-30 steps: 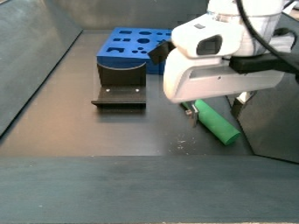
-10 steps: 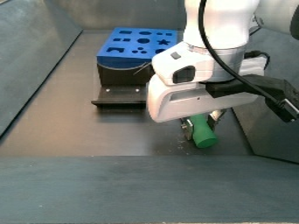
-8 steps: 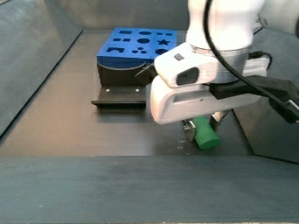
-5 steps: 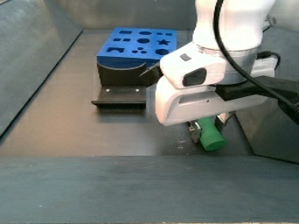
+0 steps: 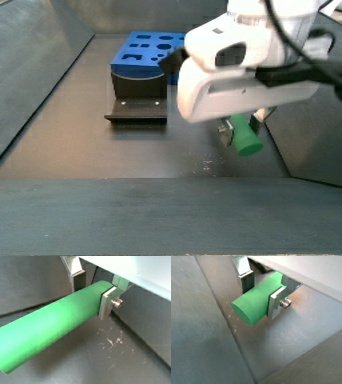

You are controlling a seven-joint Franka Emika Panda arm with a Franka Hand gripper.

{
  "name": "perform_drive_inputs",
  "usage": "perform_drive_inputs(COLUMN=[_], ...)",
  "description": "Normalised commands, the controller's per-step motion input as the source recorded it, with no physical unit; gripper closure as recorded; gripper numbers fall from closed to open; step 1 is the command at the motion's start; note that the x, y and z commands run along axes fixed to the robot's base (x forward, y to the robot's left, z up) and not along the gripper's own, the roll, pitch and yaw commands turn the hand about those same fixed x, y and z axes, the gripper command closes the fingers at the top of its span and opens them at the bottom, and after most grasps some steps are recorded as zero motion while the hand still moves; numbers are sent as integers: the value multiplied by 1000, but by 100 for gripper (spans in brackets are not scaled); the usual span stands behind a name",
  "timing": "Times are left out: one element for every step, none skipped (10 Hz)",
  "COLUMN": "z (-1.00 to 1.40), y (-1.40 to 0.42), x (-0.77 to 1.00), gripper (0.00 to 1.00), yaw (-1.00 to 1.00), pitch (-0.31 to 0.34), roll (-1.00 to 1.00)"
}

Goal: Pick up the oval object. Move up. Place the oval object on the fixture. Regrasp the oval object. Move to above the board. Insert the oval object.
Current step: Place the oval object on the fixture.

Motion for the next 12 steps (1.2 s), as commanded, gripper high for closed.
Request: perform_drive_inputs(z=[1000, 1000, 1000, 1000, 1000, 1000, 1000, 1000, 1000, 1000, 913, 833], y=[0, 2, 0, 1, 0, -1, -1, -2, -8, -10, -10, -9], x=[0, -3, -15, -18, -24, -28, -33, -35, -38, -38, -36, -31], gripper=[100, 100, 100, 100, 100, 100, 100, 100, 100, 100, 100, 100], yaw=[0, 1, -8, -15, -24, -27, -25, -19, -1, 10, 18, 23], pitch=[0, 2, 26, 32, 47, 60, 74, 78, 83, 83, 89, 90], roll=[0, 4, 14, 26, 52, 73, 95, 102, 111, 112, 116, 119])
